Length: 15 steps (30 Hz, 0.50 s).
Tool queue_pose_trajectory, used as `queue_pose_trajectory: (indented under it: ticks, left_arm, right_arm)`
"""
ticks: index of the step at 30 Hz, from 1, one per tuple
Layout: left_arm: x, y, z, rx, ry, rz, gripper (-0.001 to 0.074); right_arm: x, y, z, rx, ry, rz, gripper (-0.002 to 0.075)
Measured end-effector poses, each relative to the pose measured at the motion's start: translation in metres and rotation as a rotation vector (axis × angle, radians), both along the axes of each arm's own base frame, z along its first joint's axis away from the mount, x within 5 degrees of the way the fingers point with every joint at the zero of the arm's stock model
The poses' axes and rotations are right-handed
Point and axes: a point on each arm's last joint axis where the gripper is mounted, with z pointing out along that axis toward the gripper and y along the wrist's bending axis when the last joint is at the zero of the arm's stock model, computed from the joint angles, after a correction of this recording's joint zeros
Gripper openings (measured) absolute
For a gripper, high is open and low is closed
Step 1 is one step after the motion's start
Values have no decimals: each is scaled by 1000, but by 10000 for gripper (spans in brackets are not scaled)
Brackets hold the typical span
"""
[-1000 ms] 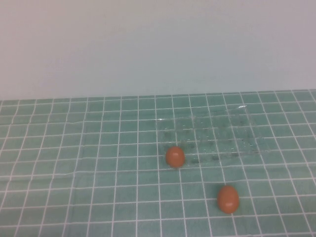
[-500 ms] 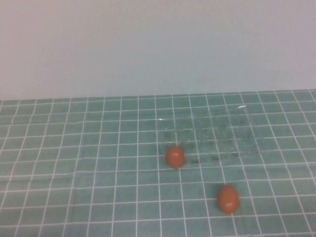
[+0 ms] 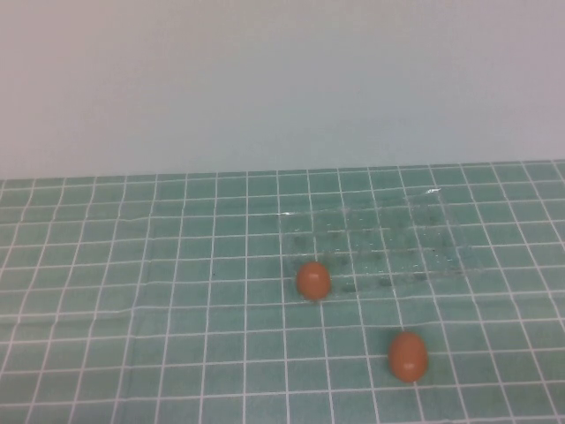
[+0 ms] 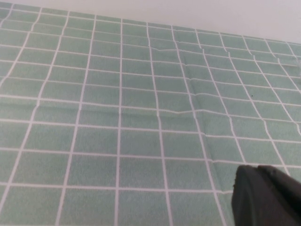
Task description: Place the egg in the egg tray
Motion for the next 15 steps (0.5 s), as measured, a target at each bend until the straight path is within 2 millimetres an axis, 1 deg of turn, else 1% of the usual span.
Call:
queue_pose_trajectory:
  ticks: [4,7,9,11,13,15]
  left_arm:
    - [0,0,0,0,0,0,-1]
    - [0,0,0,0,0,0,-1]
    - [0,0,0,0,0,0,-1]
    - [0,0,0,0,0,0,-1]
    - [0,0,0,0,0,0,-1]
    - [0,0,0,0,0,0,-1]
  right_arm:
    - [0,3,13,3,-148,31,-1]
    - [-3,6,32,29,-359,74,-1]
    - [-8,8,48,94,-542,102,-1]
    - [-14,5,59,191,-660,98,-1]
    - [-16,-1,71,313,-673,58,-1]
    - [-18,-5,84,335,-620,17,-1]
